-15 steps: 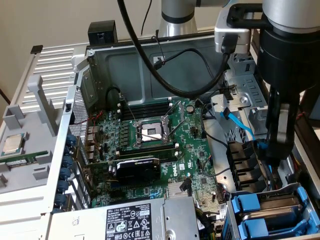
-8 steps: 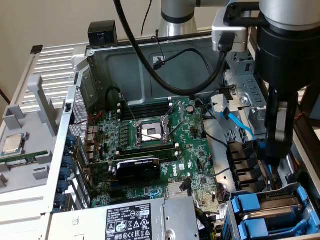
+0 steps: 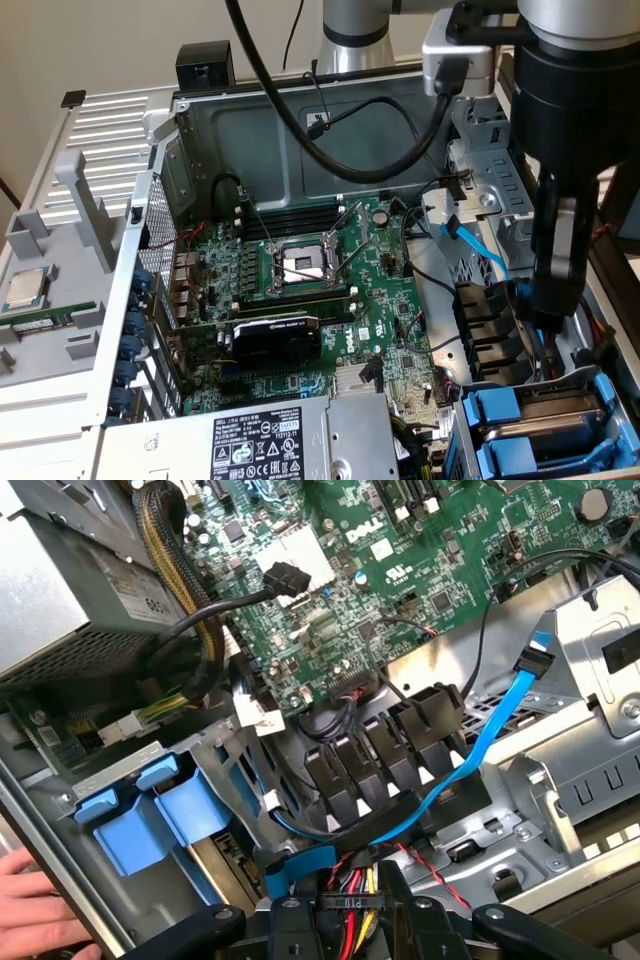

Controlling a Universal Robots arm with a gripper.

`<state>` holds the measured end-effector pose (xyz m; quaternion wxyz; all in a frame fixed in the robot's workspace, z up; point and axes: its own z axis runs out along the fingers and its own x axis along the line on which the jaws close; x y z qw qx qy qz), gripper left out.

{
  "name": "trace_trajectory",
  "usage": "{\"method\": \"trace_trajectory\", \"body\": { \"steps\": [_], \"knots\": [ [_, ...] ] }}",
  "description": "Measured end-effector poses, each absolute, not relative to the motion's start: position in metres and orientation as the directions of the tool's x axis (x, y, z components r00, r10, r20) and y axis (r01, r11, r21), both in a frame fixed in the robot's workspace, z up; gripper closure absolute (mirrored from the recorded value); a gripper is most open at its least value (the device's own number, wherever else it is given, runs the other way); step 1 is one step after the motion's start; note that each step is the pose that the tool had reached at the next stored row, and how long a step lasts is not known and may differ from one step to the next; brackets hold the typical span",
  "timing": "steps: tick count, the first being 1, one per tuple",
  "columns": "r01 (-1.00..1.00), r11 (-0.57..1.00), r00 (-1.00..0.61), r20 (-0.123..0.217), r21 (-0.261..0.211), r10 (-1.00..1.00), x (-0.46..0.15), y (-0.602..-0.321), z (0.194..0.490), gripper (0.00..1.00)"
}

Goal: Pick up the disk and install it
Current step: 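Insert the first disk wire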

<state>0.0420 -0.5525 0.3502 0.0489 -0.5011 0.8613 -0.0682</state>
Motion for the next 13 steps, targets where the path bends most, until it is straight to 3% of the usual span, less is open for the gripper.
{"method": "trace_trajectory", "body": {
  "steps": [13],
  "knots": [
    [-0.843, 0.511, -0.516, -0.016, -0.17, -0.857, 0.04, -0.5549, 0.351, 0.65]
  ]
}}
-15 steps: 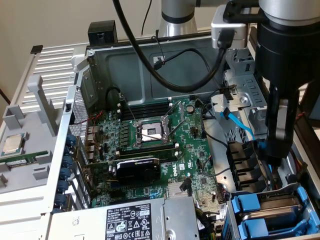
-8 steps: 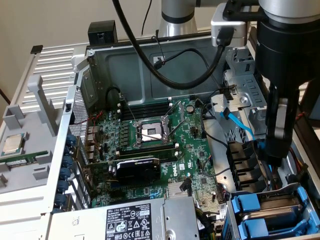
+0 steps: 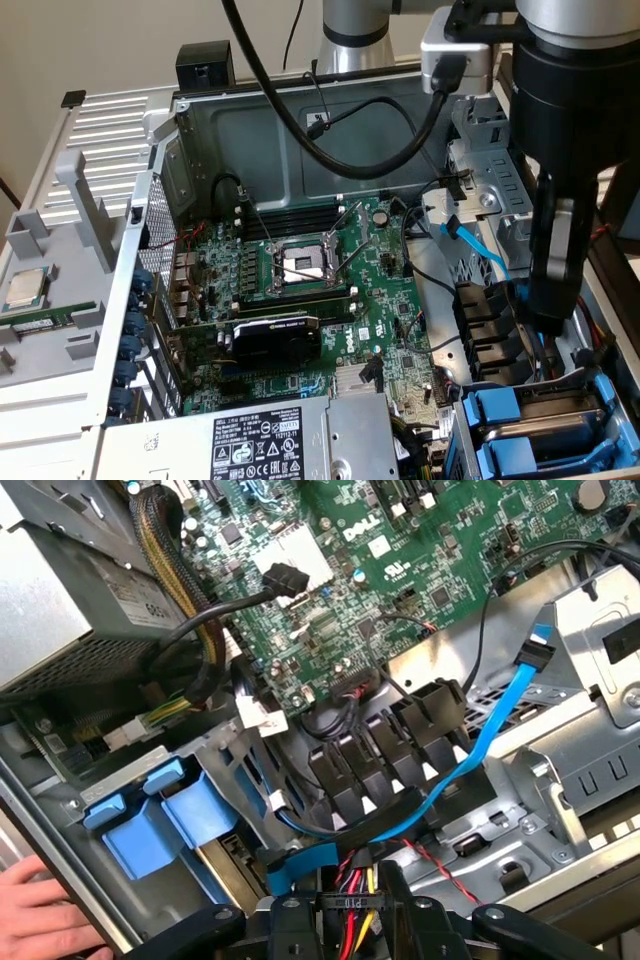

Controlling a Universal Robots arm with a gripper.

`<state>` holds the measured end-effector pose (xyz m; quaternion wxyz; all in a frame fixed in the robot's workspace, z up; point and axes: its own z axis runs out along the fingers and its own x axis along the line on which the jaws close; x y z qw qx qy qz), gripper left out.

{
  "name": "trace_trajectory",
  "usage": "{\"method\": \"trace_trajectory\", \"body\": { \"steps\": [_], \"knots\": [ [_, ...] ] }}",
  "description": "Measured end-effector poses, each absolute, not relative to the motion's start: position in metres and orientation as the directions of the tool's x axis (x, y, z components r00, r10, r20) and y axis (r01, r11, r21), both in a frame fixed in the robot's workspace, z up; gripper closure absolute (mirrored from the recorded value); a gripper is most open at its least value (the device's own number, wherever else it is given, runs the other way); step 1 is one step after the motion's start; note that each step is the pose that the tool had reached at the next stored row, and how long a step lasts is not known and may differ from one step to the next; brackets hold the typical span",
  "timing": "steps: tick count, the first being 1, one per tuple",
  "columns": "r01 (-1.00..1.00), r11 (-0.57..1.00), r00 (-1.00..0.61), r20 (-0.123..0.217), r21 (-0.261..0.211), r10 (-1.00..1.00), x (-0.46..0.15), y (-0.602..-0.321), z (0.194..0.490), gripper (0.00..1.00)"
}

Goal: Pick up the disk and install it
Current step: 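Insert the first disk wire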

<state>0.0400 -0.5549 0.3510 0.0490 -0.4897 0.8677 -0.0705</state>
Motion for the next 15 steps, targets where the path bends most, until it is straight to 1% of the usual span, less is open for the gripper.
{"method": "trace_trajectory", "body": {
  "steps": [15],
  "knots": [
    [-0.841, 0.514, -0.519, -0.016, -0.17, -0.855, 0.0396, -0.5589, 0.351, 0.65]
  ]
}}
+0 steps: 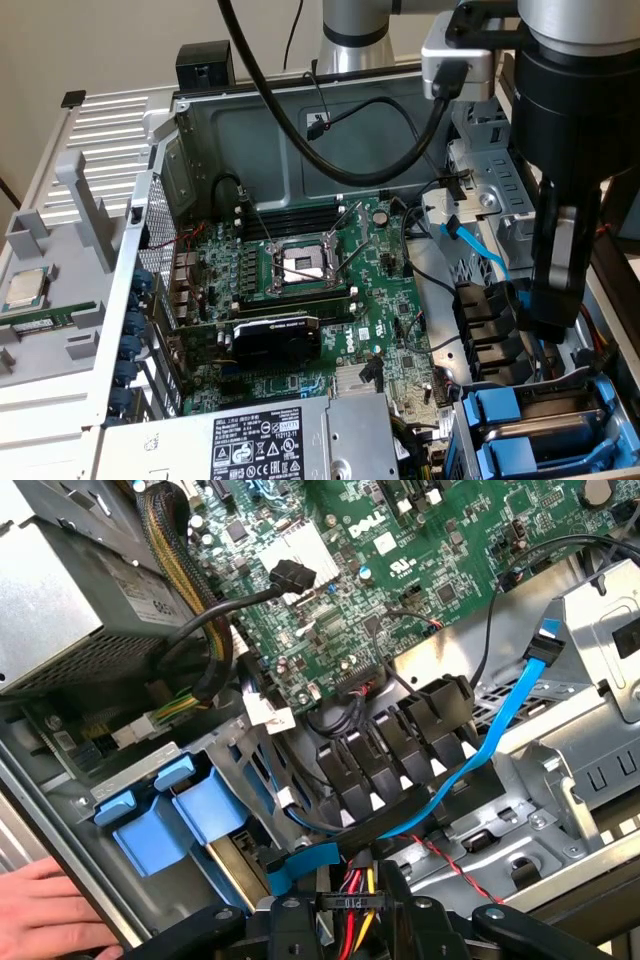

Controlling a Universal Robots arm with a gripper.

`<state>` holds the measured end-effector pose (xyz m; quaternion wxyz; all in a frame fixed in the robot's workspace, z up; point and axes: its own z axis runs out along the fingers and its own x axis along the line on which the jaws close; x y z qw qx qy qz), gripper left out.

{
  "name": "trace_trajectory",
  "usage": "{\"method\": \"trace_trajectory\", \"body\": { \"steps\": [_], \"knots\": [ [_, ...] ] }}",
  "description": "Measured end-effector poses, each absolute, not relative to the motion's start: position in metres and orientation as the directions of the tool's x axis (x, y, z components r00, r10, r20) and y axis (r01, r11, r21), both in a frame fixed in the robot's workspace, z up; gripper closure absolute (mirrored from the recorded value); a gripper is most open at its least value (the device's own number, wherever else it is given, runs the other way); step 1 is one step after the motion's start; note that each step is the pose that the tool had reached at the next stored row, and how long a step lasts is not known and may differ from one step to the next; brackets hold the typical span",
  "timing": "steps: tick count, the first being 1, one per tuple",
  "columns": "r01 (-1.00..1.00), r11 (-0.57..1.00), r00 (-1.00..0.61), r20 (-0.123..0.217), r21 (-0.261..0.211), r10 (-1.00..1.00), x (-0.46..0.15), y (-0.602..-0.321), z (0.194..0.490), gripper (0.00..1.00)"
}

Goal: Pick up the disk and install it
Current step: 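Insert the first disk wire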

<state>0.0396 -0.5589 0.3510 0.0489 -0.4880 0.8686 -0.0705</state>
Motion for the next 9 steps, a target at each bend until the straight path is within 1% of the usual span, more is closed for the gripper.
{"method": "trace_trajectory", "body": {
  "steps": [4, 5, 6, 7, 9],
  "knots": [
    [-0.841, 0.514, -0.519, -0.016, -0.17, -0.855, 0.0394, -0.5589, 0.3509, 0.64],
    [-0.841, 0.514, -0.519, -0.016, -0.17, -0.855, 0.0393, -0.5589, 0.351, 0.58],
    [-0.841, 0.514, -0.519, -0.016, -0.17, -0.855, 0.0393, -0.5589, 0.3509, 0.58],
    [-0.841, 0.514, -0.519, -0.016, -0.17, -0.855, 0.0392, -0.559, 0.351, 0.51],
    [-0.841, 0.514, -0.519, -0.016, -0.17, -0.855, 0.0391, -0.5589, 0.351, 0.51]
  ]
}}
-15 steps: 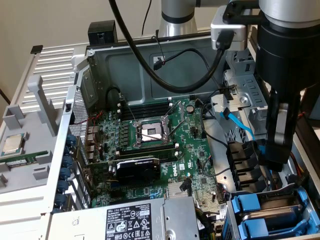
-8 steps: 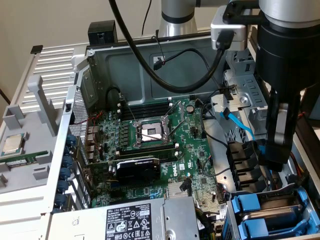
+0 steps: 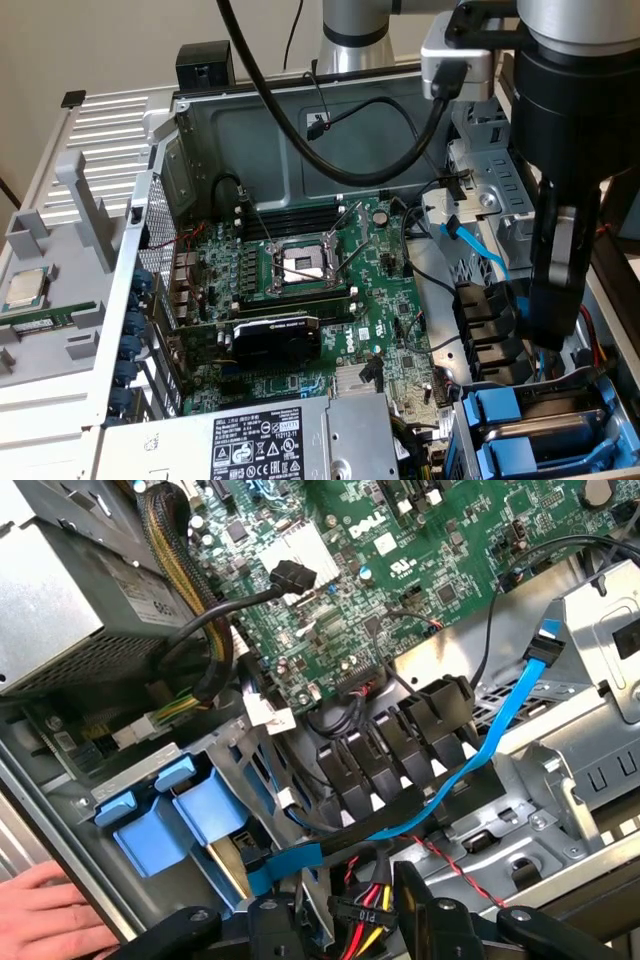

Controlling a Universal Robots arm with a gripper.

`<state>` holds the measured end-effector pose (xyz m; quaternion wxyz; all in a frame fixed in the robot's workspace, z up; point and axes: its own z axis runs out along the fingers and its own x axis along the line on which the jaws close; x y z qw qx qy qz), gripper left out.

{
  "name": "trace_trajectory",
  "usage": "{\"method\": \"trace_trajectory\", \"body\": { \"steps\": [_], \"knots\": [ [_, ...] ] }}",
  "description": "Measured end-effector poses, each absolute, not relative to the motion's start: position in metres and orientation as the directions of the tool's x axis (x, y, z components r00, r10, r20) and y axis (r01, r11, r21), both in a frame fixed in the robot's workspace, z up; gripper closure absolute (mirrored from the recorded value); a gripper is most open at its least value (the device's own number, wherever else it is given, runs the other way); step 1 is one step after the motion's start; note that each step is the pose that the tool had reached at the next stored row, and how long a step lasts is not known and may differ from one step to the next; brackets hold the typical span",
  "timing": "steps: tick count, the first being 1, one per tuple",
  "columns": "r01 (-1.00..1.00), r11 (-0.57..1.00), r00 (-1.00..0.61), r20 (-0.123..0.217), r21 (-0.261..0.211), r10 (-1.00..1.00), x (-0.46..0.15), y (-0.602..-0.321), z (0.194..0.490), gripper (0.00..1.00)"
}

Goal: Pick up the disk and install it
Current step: 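Insert the first disk wire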

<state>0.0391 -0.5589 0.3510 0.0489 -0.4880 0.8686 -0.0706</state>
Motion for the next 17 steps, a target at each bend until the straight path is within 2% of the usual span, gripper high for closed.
{"method": "trace_trajectory", "body": {
  "steps": [13, 17],
  "knots": [
    [-0.841, 0.514, -0.519, -0.016, -0.17, -0.855, 0.035, -0.56, 0.403, 0.51],
    [-0.84, 0.508, -0.516, -0.008, -0.189, -0.856, 0.029, -0.561, 0.406, 0.51]
  ]
}}
